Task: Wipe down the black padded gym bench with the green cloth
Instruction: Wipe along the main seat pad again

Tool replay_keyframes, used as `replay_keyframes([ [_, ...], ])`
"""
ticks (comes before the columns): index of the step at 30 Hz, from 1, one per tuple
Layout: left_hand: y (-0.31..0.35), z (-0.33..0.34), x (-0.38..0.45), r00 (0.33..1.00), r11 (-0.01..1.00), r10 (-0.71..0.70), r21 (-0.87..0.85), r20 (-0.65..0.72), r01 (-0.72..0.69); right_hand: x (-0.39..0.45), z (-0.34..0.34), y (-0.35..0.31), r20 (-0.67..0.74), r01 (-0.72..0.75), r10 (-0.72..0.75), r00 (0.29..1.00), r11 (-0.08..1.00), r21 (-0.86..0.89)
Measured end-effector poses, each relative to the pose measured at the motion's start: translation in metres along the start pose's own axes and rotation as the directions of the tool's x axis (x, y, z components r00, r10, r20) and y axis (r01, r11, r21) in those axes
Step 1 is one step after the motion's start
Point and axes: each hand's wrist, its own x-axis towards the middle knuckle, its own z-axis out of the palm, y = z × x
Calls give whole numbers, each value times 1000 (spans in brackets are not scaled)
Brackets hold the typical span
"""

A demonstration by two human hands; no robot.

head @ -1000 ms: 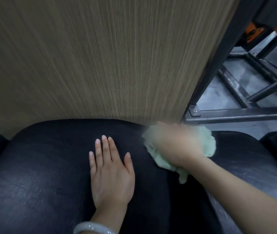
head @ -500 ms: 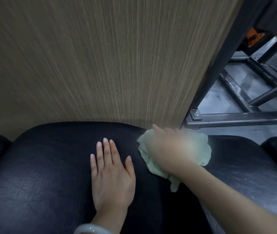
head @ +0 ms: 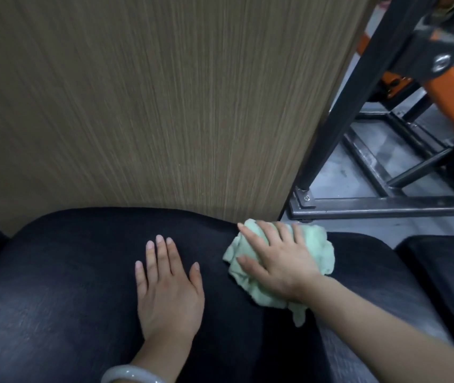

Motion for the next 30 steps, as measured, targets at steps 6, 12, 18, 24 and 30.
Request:
replay_keyframes([
  [6, 58, 2, -34, 996, 994, 82, -71, 20, -81, -20, -5, 64, 75, 288, -283, 956, 955, -67],
  [12, 59, 4, -34, 997, 995, 78, -70, 11, -77, 8, -14, 67, 124, 355, -347, 930, 934, -48],
  [18, 58, 5, -32, 993, 992, 115, -59, 3, -114, 29, -8, 44, 35, 420, -420, 907, 907, -24],
  [24, 59, 7, -33, 993, 990, 122, -70, 0, -122, -5, -9, 98, 96, 454, -446, 890, 887, -86],
  [30, 60, 6, -33, 992, 989, 126, -79, 1, -126, 15, -12, 87, 97, 502, -495, 863, 863, -59],
])
